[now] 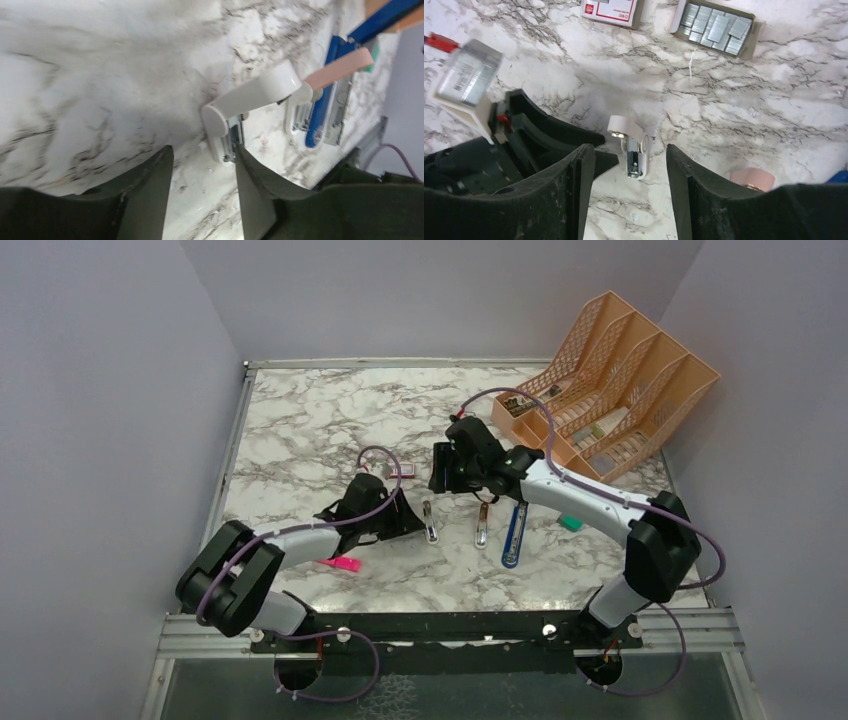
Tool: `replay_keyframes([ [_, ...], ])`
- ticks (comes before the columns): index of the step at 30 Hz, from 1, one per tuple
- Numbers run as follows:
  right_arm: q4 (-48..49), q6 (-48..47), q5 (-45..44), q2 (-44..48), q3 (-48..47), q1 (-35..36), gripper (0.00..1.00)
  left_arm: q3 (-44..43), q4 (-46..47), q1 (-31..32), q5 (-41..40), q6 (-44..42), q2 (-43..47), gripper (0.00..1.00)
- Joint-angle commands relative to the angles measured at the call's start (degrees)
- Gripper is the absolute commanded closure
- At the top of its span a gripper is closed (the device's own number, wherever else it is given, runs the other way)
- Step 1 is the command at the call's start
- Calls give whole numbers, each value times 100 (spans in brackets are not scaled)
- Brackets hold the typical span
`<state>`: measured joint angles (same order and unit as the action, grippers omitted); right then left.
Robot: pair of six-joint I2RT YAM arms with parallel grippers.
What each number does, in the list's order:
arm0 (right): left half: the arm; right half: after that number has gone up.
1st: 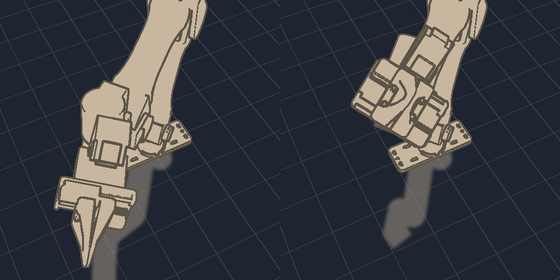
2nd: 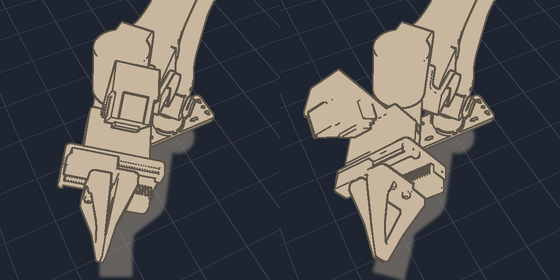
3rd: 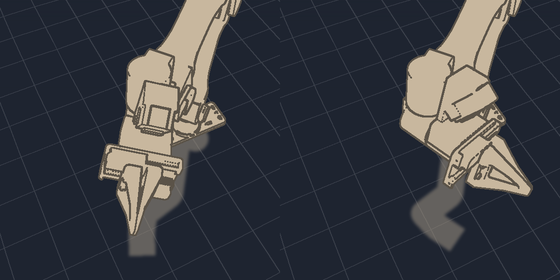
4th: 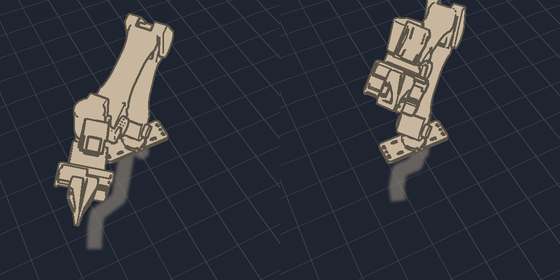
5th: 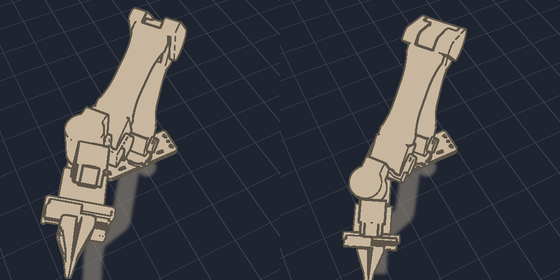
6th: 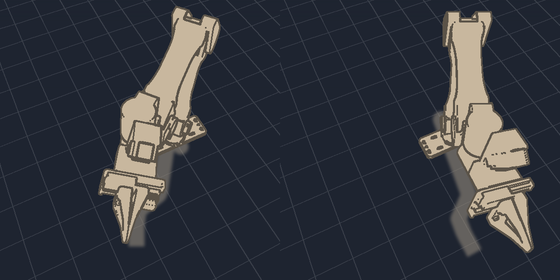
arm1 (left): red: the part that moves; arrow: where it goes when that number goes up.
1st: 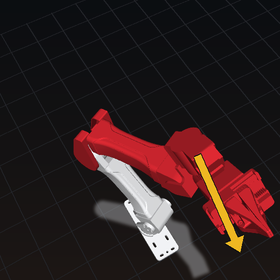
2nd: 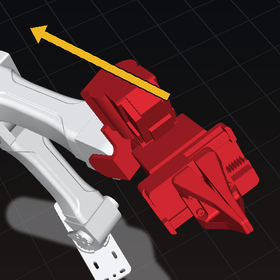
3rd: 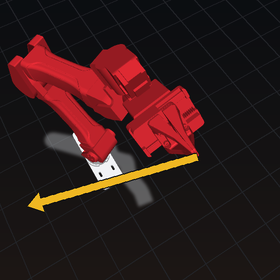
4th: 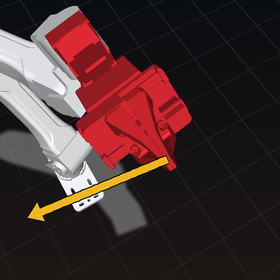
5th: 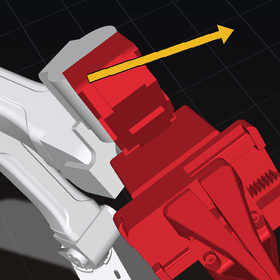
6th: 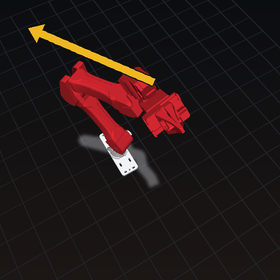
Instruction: Load the staples into the stapler
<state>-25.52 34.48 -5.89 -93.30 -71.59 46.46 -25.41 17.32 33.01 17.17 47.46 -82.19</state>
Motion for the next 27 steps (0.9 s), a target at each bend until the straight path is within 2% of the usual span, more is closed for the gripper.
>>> replay_keyframes([
  [1, 163, 103, -313, 470, 432, -52, 42, -332, -1693, -8, -1237, -378, 770, 46],
  [5, -45, 33, -577, 611, 639, -69, 59, -731, -2451, -9, -1839, -558, 1480, 39],
  [7, -300, -30, -687, 558, 569, -67, 63, -989, -2736, -8, -2188, -705, 1835, 35],
  [12, -383, -254, -998, 626, 525, -67, 63, -1573, -2954, -6, -3027, -1270, 2593, 22],
  [17, -457, -390, -1277, 604, 395, -67, 63, -2270, -3023, -6, -3447, -2249, 2938, 18],
  [22, -565, -552, -1405, 466, 147, -193, 63, -2820, -3070, -10, -3799, -3204, 2937, 14],
  [27, -556, -590, -1334, 6, -255, -344, 63, -3153, -2800, -14, -3942, -3897, 2544, 12],
])
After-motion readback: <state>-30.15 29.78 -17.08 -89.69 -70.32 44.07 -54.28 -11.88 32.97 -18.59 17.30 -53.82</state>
